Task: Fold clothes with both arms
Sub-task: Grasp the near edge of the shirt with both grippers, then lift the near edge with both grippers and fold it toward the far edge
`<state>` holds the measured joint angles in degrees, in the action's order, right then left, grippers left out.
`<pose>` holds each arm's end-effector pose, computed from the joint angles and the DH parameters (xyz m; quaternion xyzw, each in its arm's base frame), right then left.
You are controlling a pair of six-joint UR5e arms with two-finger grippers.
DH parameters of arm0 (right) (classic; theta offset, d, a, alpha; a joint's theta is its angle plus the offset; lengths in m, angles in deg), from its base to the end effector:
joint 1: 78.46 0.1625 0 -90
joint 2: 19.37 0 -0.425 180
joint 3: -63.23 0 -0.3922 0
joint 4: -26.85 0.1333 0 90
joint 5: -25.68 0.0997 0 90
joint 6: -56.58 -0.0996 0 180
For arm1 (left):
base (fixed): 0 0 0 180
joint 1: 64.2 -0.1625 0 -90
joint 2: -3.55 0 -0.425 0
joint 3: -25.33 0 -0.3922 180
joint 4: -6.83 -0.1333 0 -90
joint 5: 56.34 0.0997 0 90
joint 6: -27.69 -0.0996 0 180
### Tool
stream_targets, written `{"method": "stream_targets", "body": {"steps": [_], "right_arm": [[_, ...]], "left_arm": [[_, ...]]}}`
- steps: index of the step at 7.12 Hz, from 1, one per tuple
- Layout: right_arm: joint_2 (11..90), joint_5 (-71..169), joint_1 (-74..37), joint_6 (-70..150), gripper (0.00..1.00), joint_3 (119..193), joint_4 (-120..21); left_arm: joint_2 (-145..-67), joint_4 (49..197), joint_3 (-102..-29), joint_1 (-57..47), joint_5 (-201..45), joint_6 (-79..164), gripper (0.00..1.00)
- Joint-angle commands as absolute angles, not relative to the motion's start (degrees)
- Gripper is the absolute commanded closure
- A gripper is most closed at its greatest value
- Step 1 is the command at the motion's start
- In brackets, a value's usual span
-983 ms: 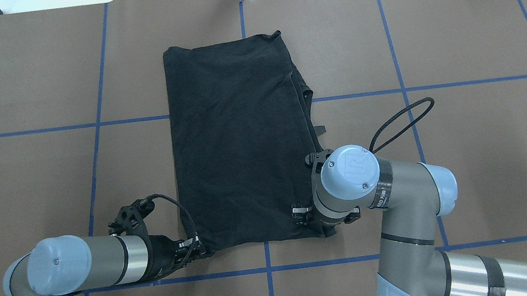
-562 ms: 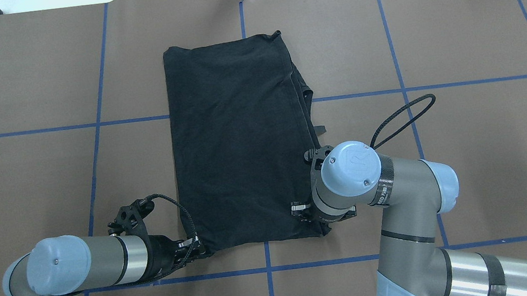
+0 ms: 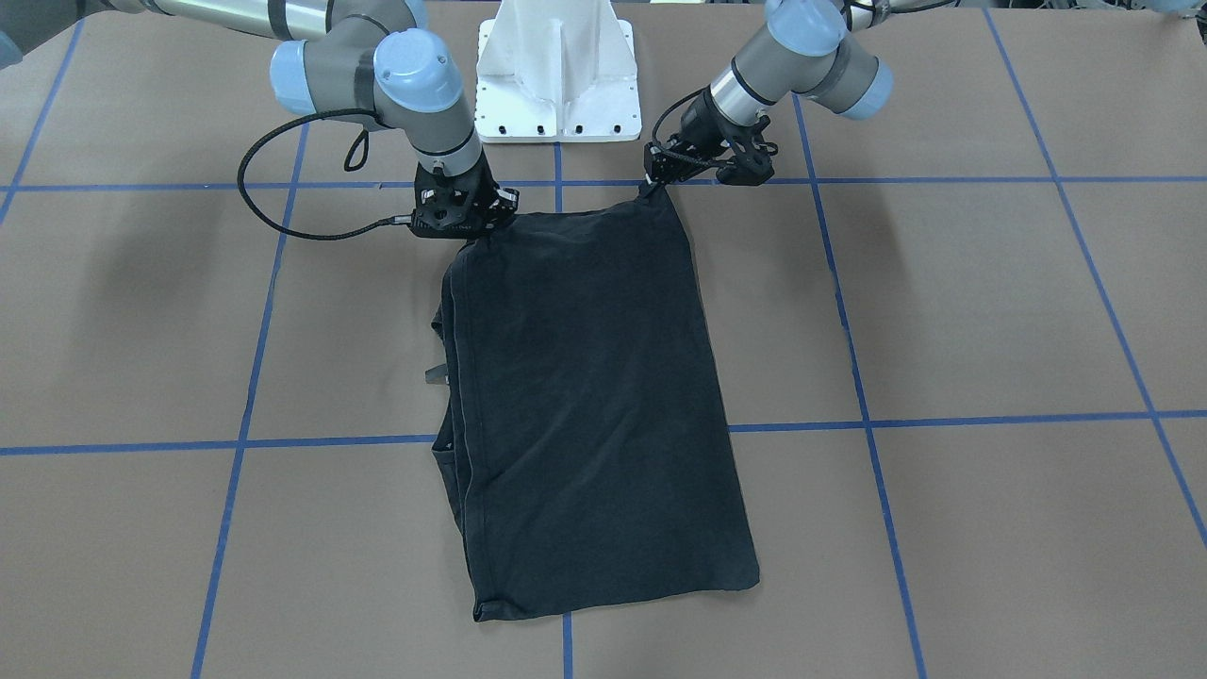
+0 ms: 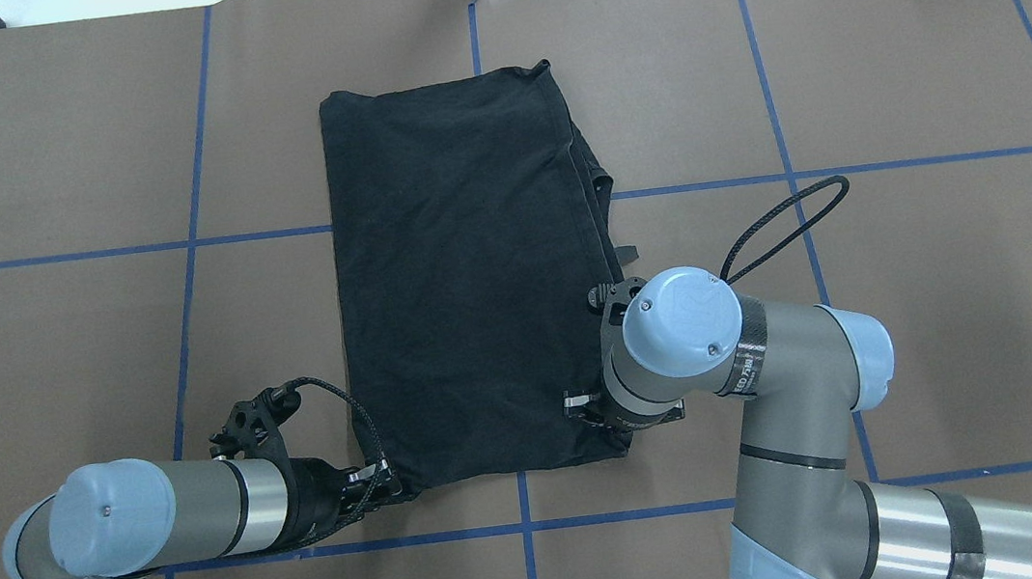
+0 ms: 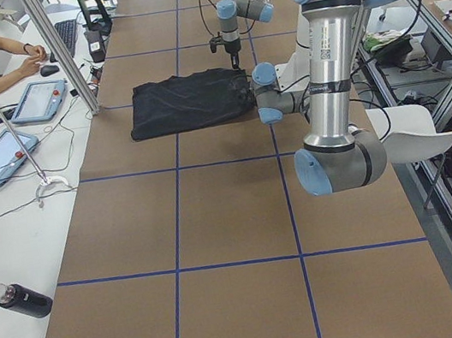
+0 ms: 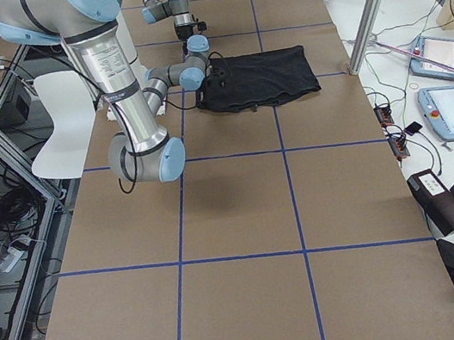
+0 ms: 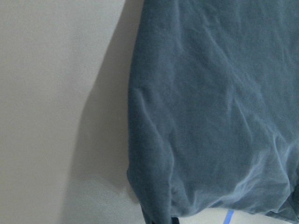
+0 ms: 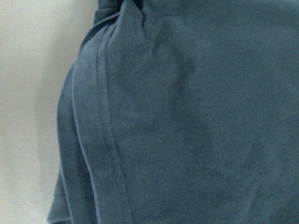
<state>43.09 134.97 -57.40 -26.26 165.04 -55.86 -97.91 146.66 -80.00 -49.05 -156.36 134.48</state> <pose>-0.5580 -0.3224 0.2827 -0.0541 -0.4160 0.0437 0.9067 0.5035 -0.2565 0.3280 -0.0774 0.6165 -0.1630 0.7664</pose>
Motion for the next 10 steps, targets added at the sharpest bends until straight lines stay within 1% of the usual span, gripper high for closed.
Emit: {"method": "stream_targets", "body": {"steps": [1,2,3,4,6,8,10], "right_arm": [[43.0,135.5,-57.2,-29.5,1.0,165.4,-55.8],[44.2,136.7,-57.0,-30.1,1.0,167.5,-55.9],[47.1,139.7,-56.9,-31.0,1.0,172.5,-56.6],[48.9,143.1,-56.8,-33.6,1.0,175.4,-56.5],[49.1,144.2,-58.4,-37.7,1.0,176.7,-56.5],[50.9,147.3,-59.4,-37.9,1.0,179.0,-56.5],[53.0,149.0,-59.3,-37.9,1.0,181.0,-56.4]], "left_arm": [[-97.6,146.7,-81.1,-49.0,-156.5,134.5,1.0],[-97.2,146.6,-82.2,-49.0,-156.5,134.5,1.0],[-96.6,146.6,-83.2,-49.0,-156.4,134.5,1.0],[-96.4,146.6,-84.1,-49.8,-156.5,134.5,1.0],[-96.6,145.2,-84.9,-53.2,-156.7,134.4,1.0],[-96.5,145.2,-86.9,-58.1,-156.6,134.3,1.0],[-95.9,145.1,-89.1,-59.2,-156.6,134.2,1.0]]}}
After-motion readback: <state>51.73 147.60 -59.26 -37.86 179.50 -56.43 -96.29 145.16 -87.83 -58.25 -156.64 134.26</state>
